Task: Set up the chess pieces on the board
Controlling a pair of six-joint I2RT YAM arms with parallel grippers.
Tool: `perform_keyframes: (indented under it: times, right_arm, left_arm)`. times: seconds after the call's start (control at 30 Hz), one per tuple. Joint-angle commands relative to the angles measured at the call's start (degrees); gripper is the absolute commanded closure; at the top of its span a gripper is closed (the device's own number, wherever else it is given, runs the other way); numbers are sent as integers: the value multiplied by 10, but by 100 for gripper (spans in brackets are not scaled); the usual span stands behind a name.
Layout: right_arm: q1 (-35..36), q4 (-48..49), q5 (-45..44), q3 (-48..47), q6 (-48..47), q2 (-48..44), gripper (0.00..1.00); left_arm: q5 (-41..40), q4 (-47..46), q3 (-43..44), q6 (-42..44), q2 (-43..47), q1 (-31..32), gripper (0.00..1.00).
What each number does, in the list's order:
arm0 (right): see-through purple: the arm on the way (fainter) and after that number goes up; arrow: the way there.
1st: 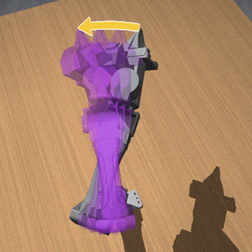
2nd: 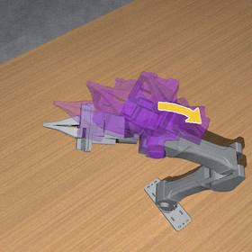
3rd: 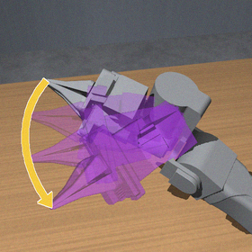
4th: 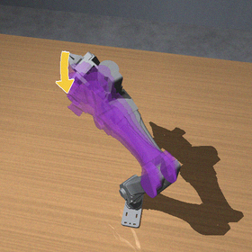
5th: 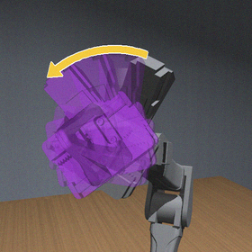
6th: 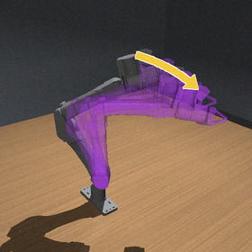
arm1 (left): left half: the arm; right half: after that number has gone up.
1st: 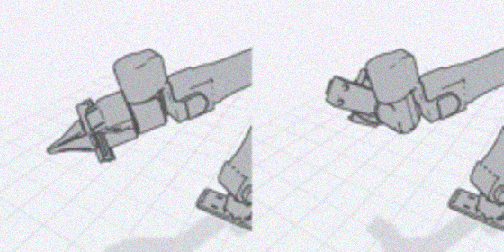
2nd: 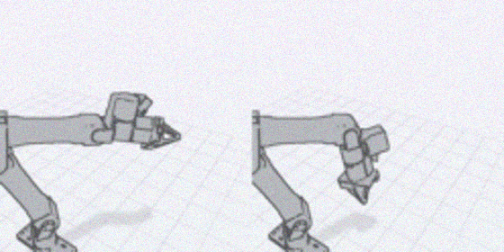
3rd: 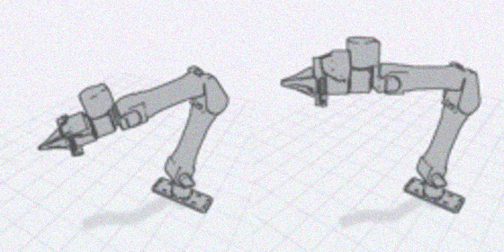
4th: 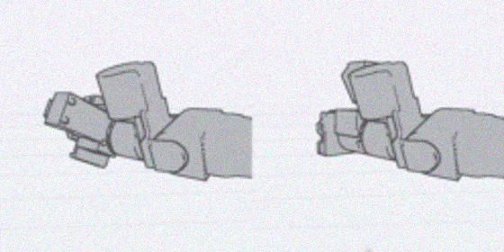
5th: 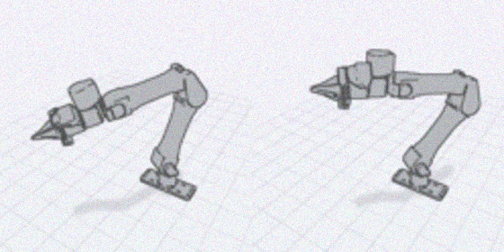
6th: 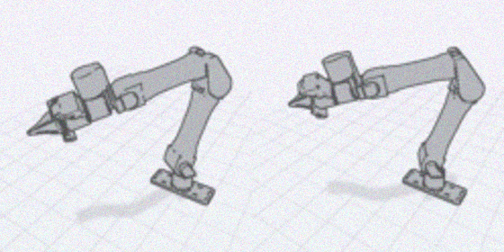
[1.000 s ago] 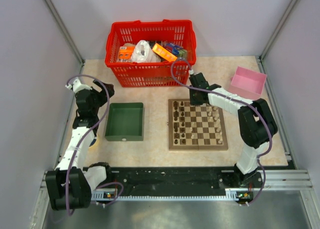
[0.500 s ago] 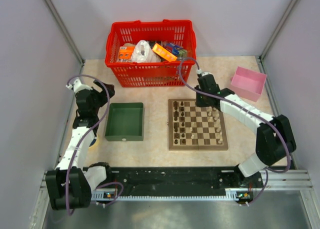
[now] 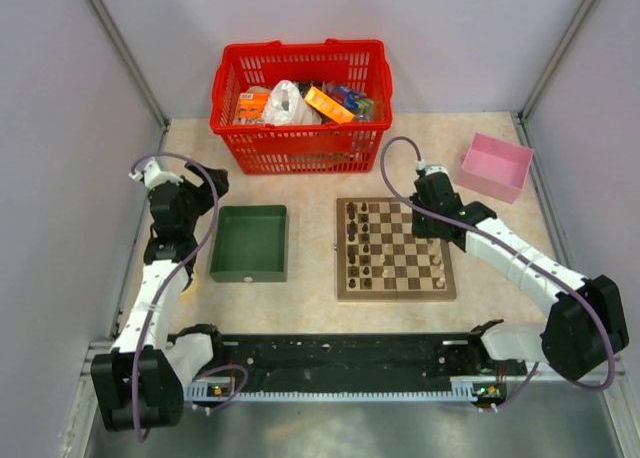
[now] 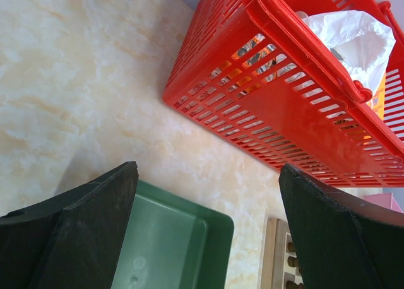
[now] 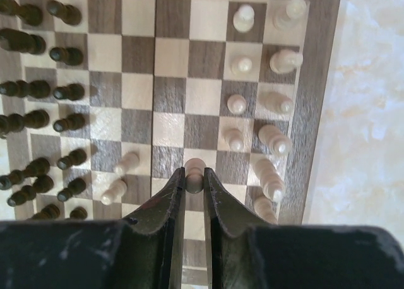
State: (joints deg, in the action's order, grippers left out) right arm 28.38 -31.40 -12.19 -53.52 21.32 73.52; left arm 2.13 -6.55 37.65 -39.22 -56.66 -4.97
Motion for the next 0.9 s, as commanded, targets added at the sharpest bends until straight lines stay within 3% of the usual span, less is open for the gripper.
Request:
perform_keyframes:
  times: [0.0,0.87]
  right_arm:
    - [3,-10,-10,32,26,-23,87]
    - [1,56,-54,93,56,22,86]
  left_arm:
    - [15,-35,-6,-10,-7,-4,1]
    - [14,-37,-3,-9,-11,-4,1]
